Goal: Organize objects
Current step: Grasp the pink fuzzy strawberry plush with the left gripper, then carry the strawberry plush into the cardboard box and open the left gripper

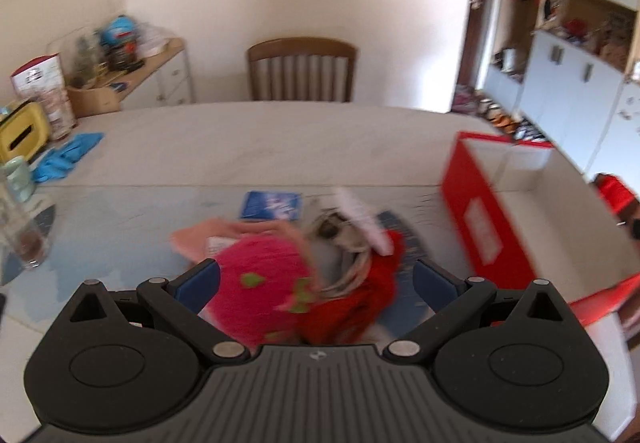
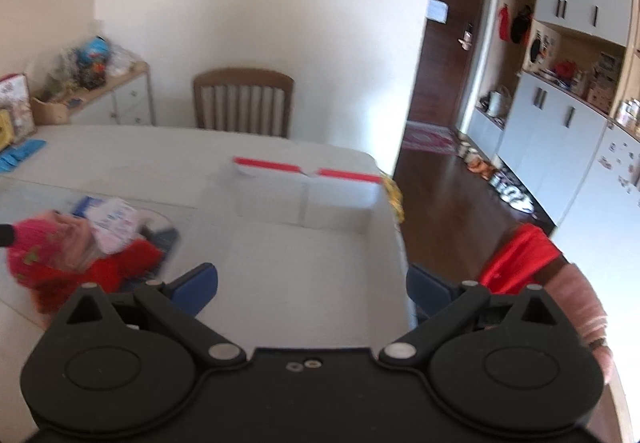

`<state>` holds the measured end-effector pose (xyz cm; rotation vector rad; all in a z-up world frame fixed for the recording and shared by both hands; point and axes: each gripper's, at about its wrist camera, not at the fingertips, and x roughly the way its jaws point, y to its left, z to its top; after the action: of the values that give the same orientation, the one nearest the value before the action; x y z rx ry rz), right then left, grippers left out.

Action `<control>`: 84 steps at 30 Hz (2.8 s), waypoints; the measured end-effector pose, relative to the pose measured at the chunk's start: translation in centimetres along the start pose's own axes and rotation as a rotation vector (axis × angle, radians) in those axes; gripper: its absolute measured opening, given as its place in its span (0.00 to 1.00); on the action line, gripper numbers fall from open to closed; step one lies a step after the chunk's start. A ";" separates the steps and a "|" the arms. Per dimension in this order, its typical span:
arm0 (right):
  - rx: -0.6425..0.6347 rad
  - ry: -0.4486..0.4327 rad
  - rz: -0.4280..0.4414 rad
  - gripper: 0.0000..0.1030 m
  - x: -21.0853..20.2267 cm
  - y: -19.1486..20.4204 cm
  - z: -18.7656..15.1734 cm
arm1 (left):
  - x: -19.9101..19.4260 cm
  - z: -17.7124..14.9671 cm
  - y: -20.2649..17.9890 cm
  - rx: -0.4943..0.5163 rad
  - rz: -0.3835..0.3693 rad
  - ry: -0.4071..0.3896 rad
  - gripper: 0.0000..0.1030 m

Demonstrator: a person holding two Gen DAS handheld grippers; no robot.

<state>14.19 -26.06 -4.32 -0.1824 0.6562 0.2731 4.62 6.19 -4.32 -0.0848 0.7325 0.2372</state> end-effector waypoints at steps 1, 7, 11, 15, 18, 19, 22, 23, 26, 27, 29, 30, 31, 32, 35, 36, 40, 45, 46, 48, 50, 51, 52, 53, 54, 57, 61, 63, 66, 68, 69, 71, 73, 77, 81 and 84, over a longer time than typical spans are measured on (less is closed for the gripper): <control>0.005 0.014 -0.010 0.97 0.5 -0.5 -0.2 | 0.5 -0.1 0.4 0.003 0.014 0.004 1.00; 0.030 0.075 -0.064 0.97 3.0 -3.1 -0.8 | 4.0 -0.6 2.5 0.047 0.054 0.049 1.00; 0.046 0.108 -0.094 0.96 4.5 -4.6 -0.9 | 6.4 -0.9 2.6 0.094 0.038 0.087 1.00; 0.066 0.148 -0.119 0.92 5.9 -5.9 -1.0 | 7.7 -1.0 2.9 0.093 0.063 0.113 1.00; 0.084 0.193 -0.125 0.84 7.1 -6.6 -1.2 | 8.0 -1.0 3.1 0.091 0.065 0.120 1.00; 0.091 0.209 -0.126 0.81 7.5 -6.8 -1.2 | 8.1 -1.0 3.0 0.094 0.067 0.122 1.00; 0.113 0.241 -0.110 0.74 8.3 -7.3 -1.4 | 8.5 -1.0 3.1 0.088 0.067 0.138 1.00; 0.118 0.251 -0.103 0.72 8.5 -7.3 -1.5 | 8.6 -0.9 3.0 0.090 0.064 0.141 1.00; 0.117 0.271 -0.069 0.58 8.8 -7.2 -1.8 | 8.8 -0.9 2.7 0.104 0.067 0.142 0.99; 0.114 0.276 -0.062 0.51 8.9 -7.2 -1.8 | 8.9 -0.9 2.7 0.104 0.065 0.140 0.99; 0.116 0.288 -0.042 0.43 9.0 -7.1 -1.9 | 8.9 -0.9 2.7 0.095 0.059 0.138 0.98; 0.116 0.291 -0.037 0.41 9.0 -7.1 -2.0 | 8.9 -0.8 2.7 0.090 0.053 0.139 0.96; 0.111 0.296 -0.033 0.38 9.0 -7.0 -2.0 | 9.0 -0.8 2.7 0.084 0.050 0.142 0.91; 0.106 0.302 -0.033 0.34 9.1 -6.9 -2.0 | 9.0 -0.8 2.8 0.078 0.048 0.147 0.88; 0.094 0.315 -0.023 0.26 9.2 -6.9 -2.2 | 9.1 -0.7 2.9 0.063 0.057 0.149 0.79; 0.091 0.317 -0.019 0.22 9.2 -6.9 -2.2 | 9.1 -0.7 2.9 0.058 0.058 0.147 0.77; 0.075 0.311 -0.002 0.12 9.2 -6.7 -2.2 | 8.7 -0.5 3.2 0.032 0.055 0.141 0.71; 0.033 0.302 0.003 0.03 9.2 -6.0 -2.2 | 7.8 -0.4 3.1 0.014 0.069 0.126 0.69; 0.030 0.300 0.003 0.03 9.2 -5.9 -2.3 | 7.5 -0.4 3.0 -0.089 0.181 0.123 0.69; 0.032 0.297 0.009 0.03 9.2 -6.0 -2.3 | 6.7 0.0 2.6 -0.083 0.185 0.110 0.69; 0.036 0.301 0.016 0.02 9.3 -6.2 -2.2 | 5.8 0.4 2.1 -0.075 0.188 0.098 0.69; 0.036 0.302 0.019 0.02 9.3 -6.2 -2.2 | 5.4 0.7 1.8 -0.071 0.185 0.092 0.69; 0.035 0.303 0.021 0.02 9.3 -6.2 -2.2 | 5.0 1.0 1.5 -0.067 0.180 0.083 0.69; 0.034 0.304 0.021 0.02 9.3 -6.1 -2.2 | 4.6 1.3 1.2 -0.064 0.173 0.077 0.69; 0.032 0.304 0.022 0.02 9.4 -6.1 -2.1 | 4.2 1.7 0.9 -0.063 0.164 0.071 0.69; 0.026 0.305 0.025 0.03 9.4 -6.0 -2.1 | 3.2 3.0 0.2 -0.067 0.123 0.052 0.69; 0.026 0.307 0.037 0.03 9.4 -6.1 -2.1 | 2.2 5.1 -0.3 -0.091 0.057 0.032 0.68; 0.021 0.307 0.041 0.03 9.4 -6.1 -2.2 | 1.9 6.1 -0.9 -0.093 0.027 0.025 0.68; 0.013 0.307 0.045 0.03 9.5 -6.1 -2.2 | 1.8 7.7 -3.1 -0.045 -0.009 0.006 0.68; 0.009 0.309 0.048 0.03 9.6 -6.1 -2.2 | 2.3 8.8 -4.9 -0.016 -0.043 0.003 0.68; 0.007 0.310 0.050 0.03 9.6 -6.1 -2.2 | 2.5 9.2 -5.7 -0.005 -0.058 0.003 0.68; 0.005 0.310 0.053 0.03 9.6 -6.1 -2.1 | 3.2 10.2 -7.8 0.023 -0.097 0.003 0.68; 0.003 0.311 0.056 0.03 9.6 -6.0 -2.2 | 3.7 10.9 -9.7 0.052 -0.126 -0.003 0.69; -0.002 0.310 0.064 0.03 9.6 -6.1 -2.1 | 4.9 12.4 -14.0 0.125 -0.183 -0.007 0.69; 0.001 0.311 0.074 0.04 9.6 -6.3 -2.1 | 6.8 13.3 -17.3 0.187 -0.206 0.001 0.68; 0.001 0.311 0.078 0.04 9.7 -6.4 -2.1 | 8.4 13.4 -19.5 0.219 -0.212 0.014 0.68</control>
<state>22.30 -30.84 -11.42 -0.2010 0.9733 0.3228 24.14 -9.00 -0.12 0.0439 0.7534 -0.0469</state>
